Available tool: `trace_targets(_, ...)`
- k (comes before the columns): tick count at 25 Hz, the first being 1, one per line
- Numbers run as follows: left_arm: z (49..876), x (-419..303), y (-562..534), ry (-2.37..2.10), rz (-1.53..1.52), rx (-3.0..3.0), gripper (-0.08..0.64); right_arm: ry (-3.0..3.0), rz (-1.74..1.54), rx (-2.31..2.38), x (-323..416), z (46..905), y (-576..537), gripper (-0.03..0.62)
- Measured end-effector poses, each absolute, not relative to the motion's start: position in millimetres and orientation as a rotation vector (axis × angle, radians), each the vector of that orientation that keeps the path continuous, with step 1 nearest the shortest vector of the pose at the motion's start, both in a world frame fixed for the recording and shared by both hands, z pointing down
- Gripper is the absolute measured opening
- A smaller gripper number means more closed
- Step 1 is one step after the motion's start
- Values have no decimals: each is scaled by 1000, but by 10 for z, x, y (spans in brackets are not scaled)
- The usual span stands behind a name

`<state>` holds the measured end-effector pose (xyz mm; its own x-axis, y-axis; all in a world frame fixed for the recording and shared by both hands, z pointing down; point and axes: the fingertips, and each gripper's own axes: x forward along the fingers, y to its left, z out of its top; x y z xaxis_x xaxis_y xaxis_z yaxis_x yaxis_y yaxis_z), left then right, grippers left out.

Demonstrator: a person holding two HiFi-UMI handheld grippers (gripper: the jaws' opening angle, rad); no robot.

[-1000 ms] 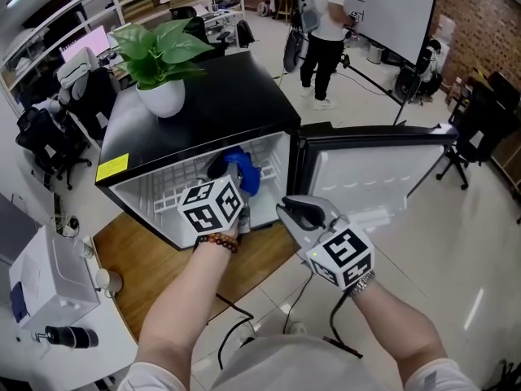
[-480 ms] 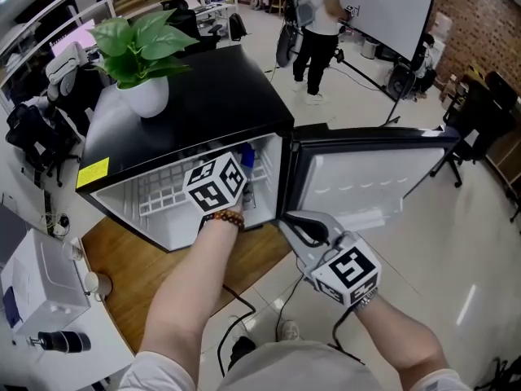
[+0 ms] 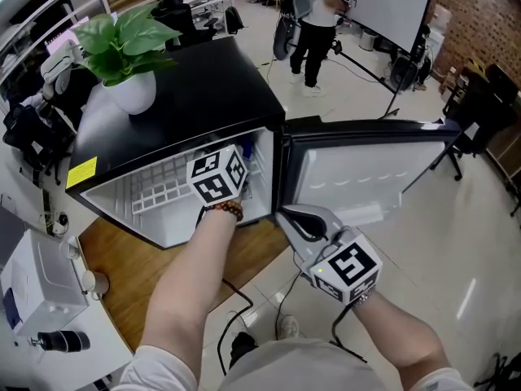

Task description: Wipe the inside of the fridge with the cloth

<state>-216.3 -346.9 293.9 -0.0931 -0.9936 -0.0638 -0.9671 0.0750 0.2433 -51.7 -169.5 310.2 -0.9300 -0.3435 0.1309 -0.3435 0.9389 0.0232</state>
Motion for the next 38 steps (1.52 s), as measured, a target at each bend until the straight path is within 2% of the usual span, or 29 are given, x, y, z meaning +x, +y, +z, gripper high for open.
trace_targets(19,2884,-1948,-3621,-2199,-280,2159,17,-2743,39,343,-764,3301,-1826,3)
trace_targets(38,2793,-1572,-3175,-2111,-317,2257,15,-2656,73,274,-756,3542,-1659,3)
